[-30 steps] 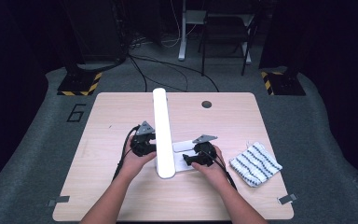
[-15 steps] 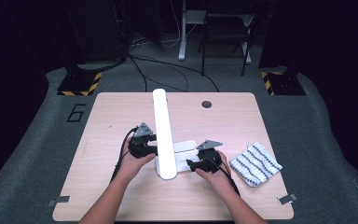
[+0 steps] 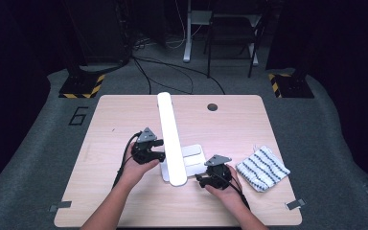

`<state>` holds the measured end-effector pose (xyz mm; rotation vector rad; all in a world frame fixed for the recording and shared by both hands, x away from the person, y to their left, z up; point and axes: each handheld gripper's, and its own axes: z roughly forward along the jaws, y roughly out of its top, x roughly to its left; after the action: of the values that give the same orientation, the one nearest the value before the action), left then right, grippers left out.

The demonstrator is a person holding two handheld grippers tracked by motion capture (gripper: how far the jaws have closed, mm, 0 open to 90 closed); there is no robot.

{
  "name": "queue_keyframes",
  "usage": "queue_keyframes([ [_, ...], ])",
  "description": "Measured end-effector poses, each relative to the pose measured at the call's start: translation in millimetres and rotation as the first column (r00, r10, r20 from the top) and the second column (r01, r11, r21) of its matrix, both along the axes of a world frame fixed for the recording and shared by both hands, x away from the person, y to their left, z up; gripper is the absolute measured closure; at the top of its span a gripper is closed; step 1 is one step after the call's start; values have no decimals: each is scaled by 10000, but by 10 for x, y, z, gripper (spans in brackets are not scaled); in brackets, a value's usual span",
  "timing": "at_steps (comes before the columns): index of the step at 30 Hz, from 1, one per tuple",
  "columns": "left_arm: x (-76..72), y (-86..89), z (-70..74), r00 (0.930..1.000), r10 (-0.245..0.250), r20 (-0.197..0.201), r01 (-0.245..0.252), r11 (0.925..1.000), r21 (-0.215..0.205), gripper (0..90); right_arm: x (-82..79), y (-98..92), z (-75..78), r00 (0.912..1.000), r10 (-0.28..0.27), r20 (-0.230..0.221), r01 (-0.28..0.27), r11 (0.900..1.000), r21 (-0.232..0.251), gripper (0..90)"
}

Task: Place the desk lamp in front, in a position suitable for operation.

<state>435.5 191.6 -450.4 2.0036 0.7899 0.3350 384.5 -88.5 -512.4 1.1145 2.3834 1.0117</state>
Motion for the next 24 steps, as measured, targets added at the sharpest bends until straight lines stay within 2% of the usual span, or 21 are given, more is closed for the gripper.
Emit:
queue_keyframes([
  [1,-2,1,2,10000,-43,-23,43,10000,27,412,10,-2,-17,10000,-74,19,74,10000,7,325],
  [2,-7,-8,-4,10000,36,55,-36,10000,-18,412,8,-5,-25,9997,-193,-168,193,9998,-22,327],
  [5,-17,-11,-3,10000,25,63,-25,10000,-16,412,43,-28,-58,9997,-247,-53,246,9995,-220,331],
  [8,-14,-1,-6,10000,-67,65,67,10000,-21,412,74,-60,-57,9999,-131,72,132,9998,-116,337],
  [11,-25,-9,-4,10000,-78,36,78,10000,10,412,66,-67,-37,9997,-244,-54,243,9996,-124,346],
  [13,-32,-6,3,9998,-194,-45,194,9998,32,412,90,-78,-35,9997,-200,110,201,9997,-115,358],
  [15,-44,-14,-1,9999,-156,27,156,9999,-55,412,104,-91,-30,9995,-282,133,283,9996,-34,363],
  [16,-49,-12,1,9998,-194,41,194,9998,-46,411,105,-95,-26,9992,-387,-16,387,9992,70,365],
  [18,-61,-21,0,9997,-235,84,235,9997,-76,411,135,-129,-24,9997,-241,80,241,9997,30,372],
  [20,-77,-35,2,9996,-250,89,251,9996,-86,410,156,-151,-19,9988,-482,97,481,9988,64,380],
  [21,-91,-41,11,9990,-452,28,452,9990,-34,411,167,-159,-20,9986,-507,160,506,9987,88,384],
  [24,-114,-61,8,9988,-498,4,498,9987,-94,411,191,-188,-20,9979,-596,251,597,9982,-12,394],
])
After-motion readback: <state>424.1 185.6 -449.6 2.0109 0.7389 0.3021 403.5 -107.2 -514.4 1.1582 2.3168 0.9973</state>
